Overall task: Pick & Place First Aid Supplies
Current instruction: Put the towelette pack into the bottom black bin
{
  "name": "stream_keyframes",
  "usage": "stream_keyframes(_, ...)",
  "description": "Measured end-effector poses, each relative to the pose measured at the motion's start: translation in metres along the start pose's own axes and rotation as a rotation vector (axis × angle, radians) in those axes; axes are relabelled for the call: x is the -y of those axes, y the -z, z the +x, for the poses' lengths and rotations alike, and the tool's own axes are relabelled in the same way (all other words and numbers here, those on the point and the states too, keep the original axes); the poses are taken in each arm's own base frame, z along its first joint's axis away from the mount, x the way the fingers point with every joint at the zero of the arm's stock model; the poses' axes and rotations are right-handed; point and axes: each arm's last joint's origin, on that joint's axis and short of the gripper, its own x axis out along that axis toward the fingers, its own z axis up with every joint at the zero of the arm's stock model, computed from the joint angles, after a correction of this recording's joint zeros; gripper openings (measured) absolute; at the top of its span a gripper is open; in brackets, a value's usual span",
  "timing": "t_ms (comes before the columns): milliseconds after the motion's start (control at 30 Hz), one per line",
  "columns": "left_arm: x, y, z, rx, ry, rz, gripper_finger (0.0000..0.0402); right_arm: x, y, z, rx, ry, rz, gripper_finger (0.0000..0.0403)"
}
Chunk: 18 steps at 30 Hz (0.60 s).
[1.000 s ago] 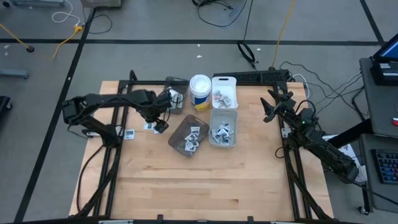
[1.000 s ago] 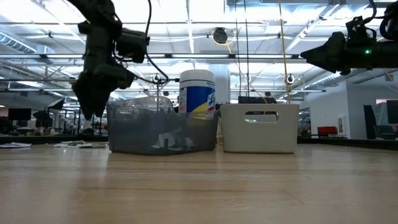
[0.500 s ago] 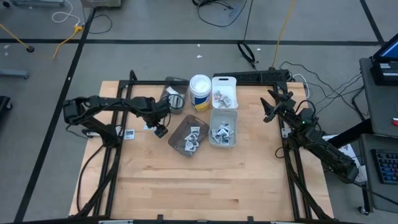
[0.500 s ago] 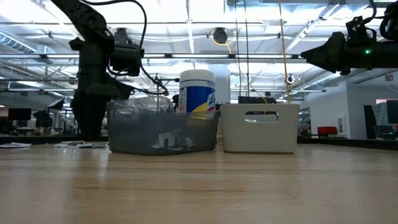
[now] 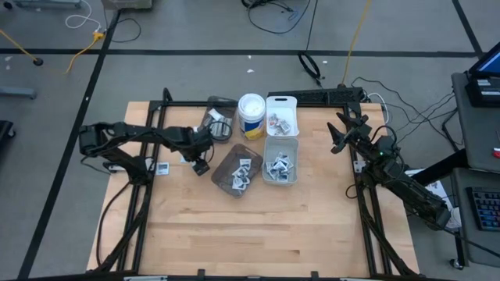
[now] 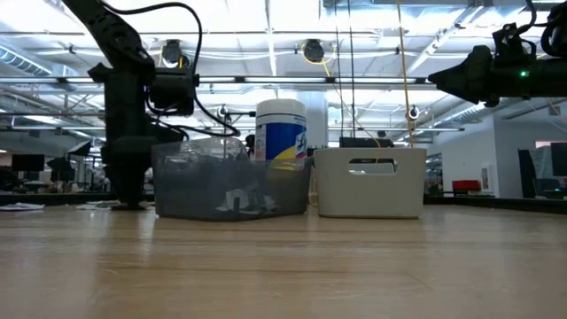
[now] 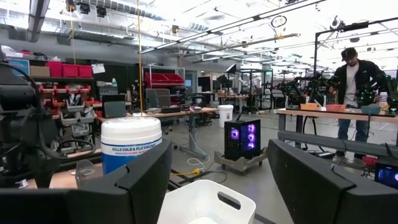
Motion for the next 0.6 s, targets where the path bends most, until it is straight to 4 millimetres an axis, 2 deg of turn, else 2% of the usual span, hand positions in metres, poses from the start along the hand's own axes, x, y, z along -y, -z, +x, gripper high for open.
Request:
stream_keyframes(100,-0.0005,0.0022,0.0015,-0.008,-0.002,0.003,0.0249,0.0000,0.0001,0.0000,0.000,0.000,0.000,0.0263)
stream_keyframes(400,-0.0007,0.0014,0.0004,-0.010,-0.010,0.002,0.0097,0.0000,0.0001,0.0000,0.000,0.000,0.000,0.0263)
stream_keyframes(600,0.0012,-0.0029,-0.0072,-0.031,0.005,-0.005,0.0014,0.0000,0.0001,0.0000,0.000,0.000,0.000,0.0263)
